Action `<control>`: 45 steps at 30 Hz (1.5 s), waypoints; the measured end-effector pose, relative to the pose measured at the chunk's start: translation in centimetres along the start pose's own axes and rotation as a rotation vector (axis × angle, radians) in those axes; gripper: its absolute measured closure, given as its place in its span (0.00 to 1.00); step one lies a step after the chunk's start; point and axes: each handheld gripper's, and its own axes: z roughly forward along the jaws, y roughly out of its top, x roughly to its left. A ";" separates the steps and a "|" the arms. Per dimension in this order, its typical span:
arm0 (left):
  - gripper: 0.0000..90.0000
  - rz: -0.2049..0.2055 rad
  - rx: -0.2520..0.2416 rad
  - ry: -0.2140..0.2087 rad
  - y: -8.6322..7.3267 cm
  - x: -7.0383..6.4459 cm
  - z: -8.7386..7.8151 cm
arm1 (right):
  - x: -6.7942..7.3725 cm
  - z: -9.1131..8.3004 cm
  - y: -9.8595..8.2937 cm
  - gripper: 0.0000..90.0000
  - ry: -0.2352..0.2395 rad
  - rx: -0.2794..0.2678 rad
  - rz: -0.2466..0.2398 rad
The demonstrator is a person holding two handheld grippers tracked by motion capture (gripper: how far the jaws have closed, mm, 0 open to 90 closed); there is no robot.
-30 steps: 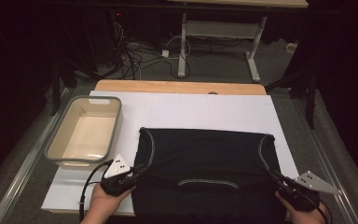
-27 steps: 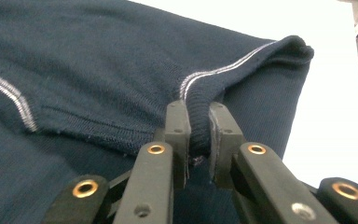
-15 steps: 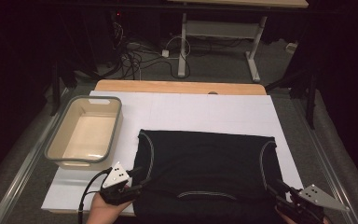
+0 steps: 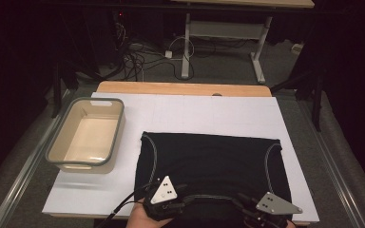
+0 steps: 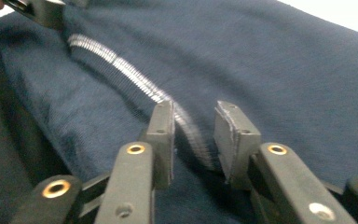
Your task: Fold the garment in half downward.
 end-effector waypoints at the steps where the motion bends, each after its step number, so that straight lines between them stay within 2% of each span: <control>1: 0.55 0.002 0.026 0.010 -0.2 -0.1 0.2 | 0.1 0.3 0.0 0.70 -0.004 0.014 -0.001; 4: 0.54 0.029 0.071 0.039 -0.4 -0.4 0.8 | 0.0 1.1 0.1 0.63 -0.003 0.038 0.002; 6: 0.54 0.034 0.106 0.038 -0.6 -0.3 1.4 | 0.0 1.6 0.0 0.63 -0.017 0.065 -0.015; 7: 0.55 0.036 0.108 0.048 -0.8 -0.4 1.5 | 0.0 1.8 -0.1 0.63 -0.026 0.071 -0.023; 10: 0.66 0.048 0.113 0.081 -0.8 -0.6 1.6 | -0.1 2.1 -0.1 0.71 -0.046 0.077 -0.035; 13: 0.76 0.054 0.109 0.100 -0.8 -0.7 1.5 | 0.0 2.2 -0.1 0.83 -0.083 0.084 -0.087; 14: 0.79 0.052 0.107 0.100 -0.8 -0.6 1.5 | -0.1 2.2 -0.1 0.86 -0.087 0.084 -0.091; 17: 0.82 0.031 0.089 0.079 -0.7 -0.4 1.3 | -0.3 2.1 0.0 0.91 -0.083 0.075 -0.090; 19: 0.82 0.026 0.057 0.068 -0.6 -0.4 0.7 | -0.1 1.7 0.1 0.91 -0.077 0.062 -0.094; 22: 0.82 0.036 0.021 0.053 -0.3 -0.6 -0.5 | 0.5 0.5 0.3 0.91 -0.063 0.013 -0.093; 25: 0.81 0.031 0.001 0.018 -0.3 -1.0 -1.4 | 1.2 -0.9 0.4 0.91 -0.055 -0.027 -0.108; 28: 0.80 0.065 0.017 0.002 -0.6 -1.7 -1.5 | 1.5 -1.8 0.3 0.91 -0.055 -0.045 -0.124; 32: 0.80 0.058 0.036 -0.010 -1.0 -1.6 -1.3 | 1.3 -1.7 -0.2 0.91 -0.010 -0.020 -0.109; 35: 0.75 0.056 0.056 -0.031 -1.3 -1.4 -1.1 | 1.2 -1.1 -0.6 0.86 0.034 0.014 -0.089; 38: 0.67 0.034 0.017 -0.056 -1.4 -1.0 -1.5 | 0.9 -1.4 -0.4 0.75 0.058 -0.017 -0.053; 42: 0.56 -0.012 -0.018 -0.044 -1.5 0.3 -2.1 | 0.1 -2.1 -0.3 0.66 0.043 -0.059 -0.014; 45: 0.47 -0.038 -0.042 -0.013 -1.8 1.5 -2.6 | -0.7 -2.4 -0.4 0.57 -0.005 -0.067 0.000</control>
